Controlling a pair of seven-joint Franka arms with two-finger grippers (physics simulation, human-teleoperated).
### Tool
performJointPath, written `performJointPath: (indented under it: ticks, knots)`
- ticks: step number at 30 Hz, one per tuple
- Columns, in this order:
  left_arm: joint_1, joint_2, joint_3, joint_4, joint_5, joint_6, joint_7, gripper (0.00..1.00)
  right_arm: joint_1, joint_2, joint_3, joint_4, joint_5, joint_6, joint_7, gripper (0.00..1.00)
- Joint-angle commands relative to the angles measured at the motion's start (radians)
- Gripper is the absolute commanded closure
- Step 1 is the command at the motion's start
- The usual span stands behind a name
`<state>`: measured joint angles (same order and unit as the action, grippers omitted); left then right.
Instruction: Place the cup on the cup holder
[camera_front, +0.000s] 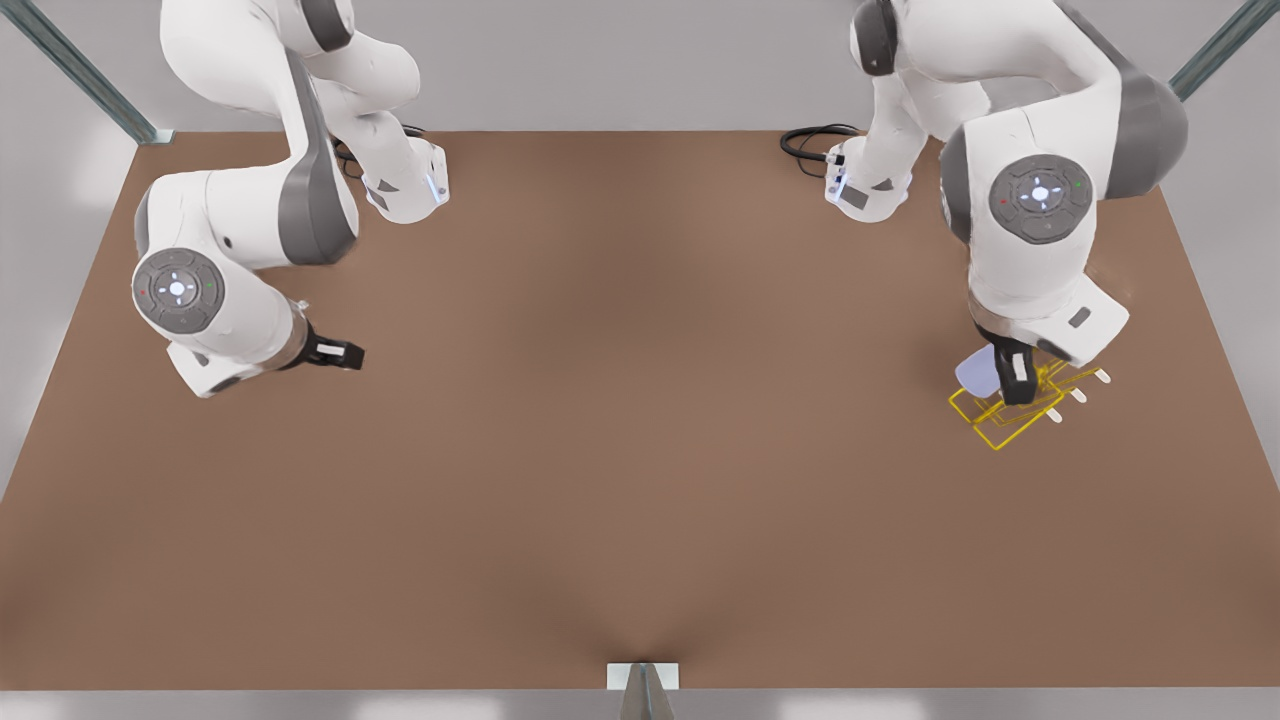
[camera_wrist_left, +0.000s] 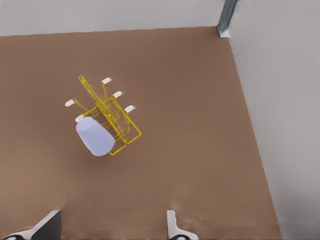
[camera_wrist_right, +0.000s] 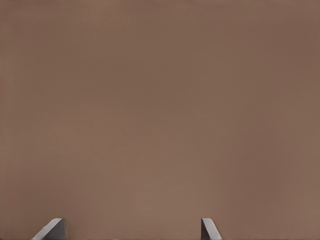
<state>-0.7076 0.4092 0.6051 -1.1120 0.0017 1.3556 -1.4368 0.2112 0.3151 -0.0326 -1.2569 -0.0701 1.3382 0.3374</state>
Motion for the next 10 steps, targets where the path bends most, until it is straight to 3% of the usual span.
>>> performJointPath:
  ticks: [1, 2, 4, 10]
  knots:
    - [0.598, -0.176, -0.755, -0.089, 0.204, -0.187, 1.274, 0.00, -0.029, -0.002, 0.000, 0.014, 0.089, 0.070, 0.023, 0.00]
    - [0.643, -0.303, -0.760, -0.305, 0.190, 0.005, 1.343, 0.00, -0.026, -0.001, 0.002, 0.022, 0.050, 0.071, -0.066, 0.00]
    - [0.700, -0.299, -0.762, -0.296, 0.143, -0.059, 1.490, 0.00, -0.033, -0.002, -0.001, 0.030, 0.047, 0.061, -0.143, 0.00]
    - [0.659, -0.202, -0.765, -0.242, 0.074, -0.093, 1.486, 0.00, -0.032, -0.033, -0.004, 0.048, 0.015, 0.007, -0.149, 0.00]
